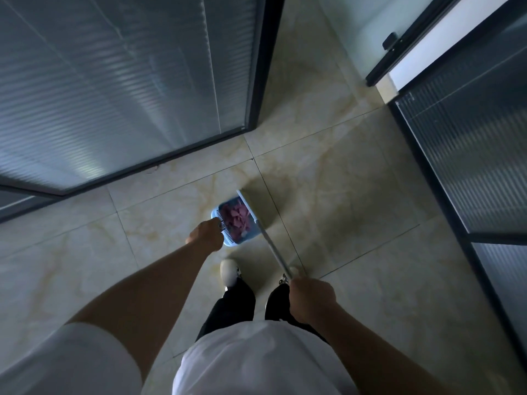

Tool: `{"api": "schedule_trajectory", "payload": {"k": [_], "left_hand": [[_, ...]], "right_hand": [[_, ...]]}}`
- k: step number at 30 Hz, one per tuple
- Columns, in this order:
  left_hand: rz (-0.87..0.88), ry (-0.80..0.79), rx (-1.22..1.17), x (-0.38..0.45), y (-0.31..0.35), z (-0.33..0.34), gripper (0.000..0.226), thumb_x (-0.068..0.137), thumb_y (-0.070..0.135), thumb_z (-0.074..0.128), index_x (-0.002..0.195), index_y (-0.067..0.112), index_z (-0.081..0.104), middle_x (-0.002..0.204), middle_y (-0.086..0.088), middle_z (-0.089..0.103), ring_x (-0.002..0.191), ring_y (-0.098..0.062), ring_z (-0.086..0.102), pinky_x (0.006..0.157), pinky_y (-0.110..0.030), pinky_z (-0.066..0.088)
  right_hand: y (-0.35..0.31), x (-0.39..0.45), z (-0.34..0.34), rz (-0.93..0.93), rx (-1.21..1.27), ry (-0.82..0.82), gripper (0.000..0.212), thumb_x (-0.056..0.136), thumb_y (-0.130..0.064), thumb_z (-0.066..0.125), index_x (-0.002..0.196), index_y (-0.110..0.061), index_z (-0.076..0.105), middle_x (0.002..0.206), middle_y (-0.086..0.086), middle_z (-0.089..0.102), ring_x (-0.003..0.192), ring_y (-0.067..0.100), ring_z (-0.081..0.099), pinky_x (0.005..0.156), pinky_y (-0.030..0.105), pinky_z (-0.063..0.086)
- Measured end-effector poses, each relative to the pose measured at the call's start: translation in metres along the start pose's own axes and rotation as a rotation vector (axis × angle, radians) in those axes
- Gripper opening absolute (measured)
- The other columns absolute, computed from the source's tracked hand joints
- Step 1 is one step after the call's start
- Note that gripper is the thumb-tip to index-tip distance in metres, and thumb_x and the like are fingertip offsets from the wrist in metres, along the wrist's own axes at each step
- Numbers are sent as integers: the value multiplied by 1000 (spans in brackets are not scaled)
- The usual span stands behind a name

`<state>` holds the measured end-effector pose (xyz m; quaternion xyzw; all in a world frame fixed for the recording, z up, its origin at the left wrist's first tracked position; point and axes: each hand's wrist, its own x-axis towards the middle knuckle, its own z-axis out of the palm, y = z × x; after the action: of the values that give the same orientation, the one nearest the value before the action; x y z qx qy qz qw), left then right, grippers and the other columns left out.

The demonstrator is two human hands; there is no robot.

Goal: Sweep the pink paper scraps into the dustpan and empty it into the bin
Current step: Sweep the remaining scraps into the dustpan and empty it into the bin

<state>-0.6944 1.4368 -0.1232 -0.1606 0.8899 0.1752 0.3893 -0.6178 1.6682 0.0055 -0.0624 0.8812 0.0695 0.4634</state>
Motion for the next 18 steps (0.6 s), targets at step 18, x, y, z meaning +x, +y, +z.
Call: {"api": "schedule_trajectory", "payload": {"k": [18], "left_hand": [[-72,77,-213,-29,-40,6,27,90,21,49,116,23,57,112,-9,64,98,-31,61,74,-31,49]], "right_hand": [[66,-21,22,265,516,-66,49,93,-21,46,141,-12,38,123,8,60,106,23,60,89,33,47]]}}
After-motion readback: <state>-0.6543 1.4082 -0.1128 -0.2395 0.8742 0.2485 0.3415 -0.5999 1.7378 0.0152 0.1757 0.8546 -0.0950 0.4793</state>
